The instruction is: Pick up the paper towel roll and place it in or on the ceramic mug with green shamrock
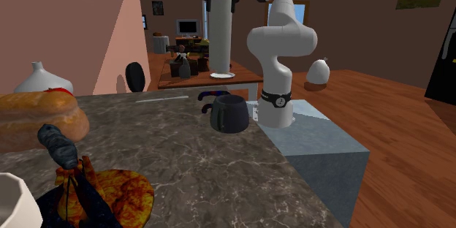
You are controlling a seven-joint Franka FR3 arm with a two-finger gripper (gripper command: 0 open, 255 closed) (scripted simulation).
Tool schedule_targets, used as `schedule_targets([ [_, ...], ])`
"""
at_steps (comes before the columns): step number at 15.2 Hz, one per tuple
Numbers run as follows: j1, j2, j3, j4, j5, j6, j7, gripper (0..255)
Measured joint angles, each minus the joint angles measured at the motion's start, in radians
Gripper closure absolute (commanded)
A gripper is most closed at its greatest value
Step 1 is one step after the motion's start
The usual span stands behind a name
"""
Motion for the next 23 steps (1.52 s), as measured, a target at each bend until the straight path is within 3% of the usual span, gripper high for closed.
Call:
schedule_targets([
  [15, -0.033, -0.065, -0.061, -0.231, -0.063, 0.165, 0.017, 255],
  [22, -0.036, -0.068, -0.066, -0.246, -0.068, 0.177, 0.018, 255],
  [23, -0.036, -0.068, -0.066, -0.246, -0.068, 0.177, 0.018, 0],
])
